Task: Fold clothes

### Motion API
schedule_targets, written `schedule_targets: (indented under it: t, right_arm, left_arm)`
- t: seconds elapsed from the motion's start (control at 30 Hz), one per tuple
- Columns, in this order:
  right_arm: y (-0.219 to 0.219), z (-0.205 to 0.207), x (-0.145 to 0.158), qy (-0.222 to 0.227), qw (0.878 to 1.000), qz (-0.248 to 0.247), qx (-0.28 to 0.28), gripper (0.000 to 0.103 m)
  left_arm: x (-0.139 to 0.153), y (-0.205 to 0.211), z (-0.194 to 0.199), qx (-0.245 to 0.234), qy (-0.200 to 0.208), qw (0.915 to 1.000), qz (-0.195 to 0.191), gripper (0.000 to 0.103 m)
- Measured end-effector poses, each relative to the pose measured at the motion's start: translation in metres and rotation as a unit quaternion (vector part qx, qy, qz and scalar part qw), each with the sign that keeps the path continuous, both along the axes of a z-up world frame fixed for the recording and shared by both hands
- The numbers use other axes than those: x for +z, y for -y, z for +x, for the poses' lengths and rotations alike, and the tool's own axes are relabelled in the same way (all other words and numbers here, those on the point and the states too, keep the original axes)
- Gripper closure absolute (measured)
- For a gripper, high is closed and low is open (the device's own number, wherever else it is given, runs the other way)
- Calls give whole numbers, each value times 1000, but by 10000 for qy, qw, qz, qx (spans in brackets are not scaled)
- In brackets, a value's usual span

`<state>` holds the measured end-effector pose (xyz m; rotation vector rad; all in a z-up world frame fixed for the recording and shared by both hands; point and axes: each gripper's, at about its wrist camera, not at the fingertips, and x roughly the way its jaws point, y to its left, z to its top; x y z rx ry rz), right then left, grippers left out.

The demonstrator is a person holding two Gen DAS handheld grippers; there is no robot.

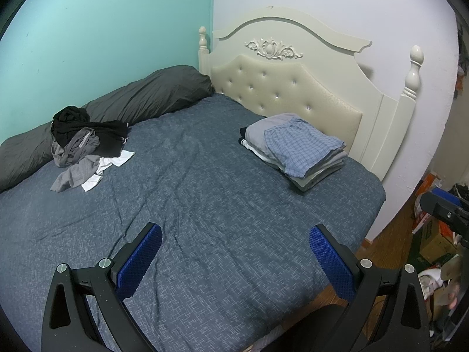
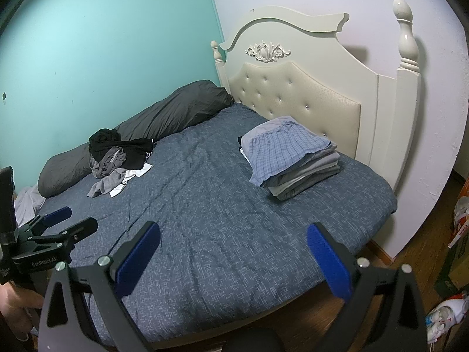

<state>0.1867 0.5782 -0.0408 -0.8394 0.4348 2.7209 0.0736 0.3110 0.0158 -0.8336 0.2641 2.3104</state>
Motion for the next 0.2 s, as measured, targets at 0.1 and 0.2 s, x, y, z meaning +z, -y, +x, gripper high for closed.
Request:
schedule_targets:
  t: [0.1, 0.2]
  right_arm:
    - [0, 0, 0, 2, 10000, -6, -3, 2]
    - [0, 0, 1, -6, 10000, -5, -5, 2]
  left_arm:
    - [0, 0, 0, -3, 1, 10000, 3, 0]
    - [0, -1, 0, -7, -1, 10000, 5, 0]
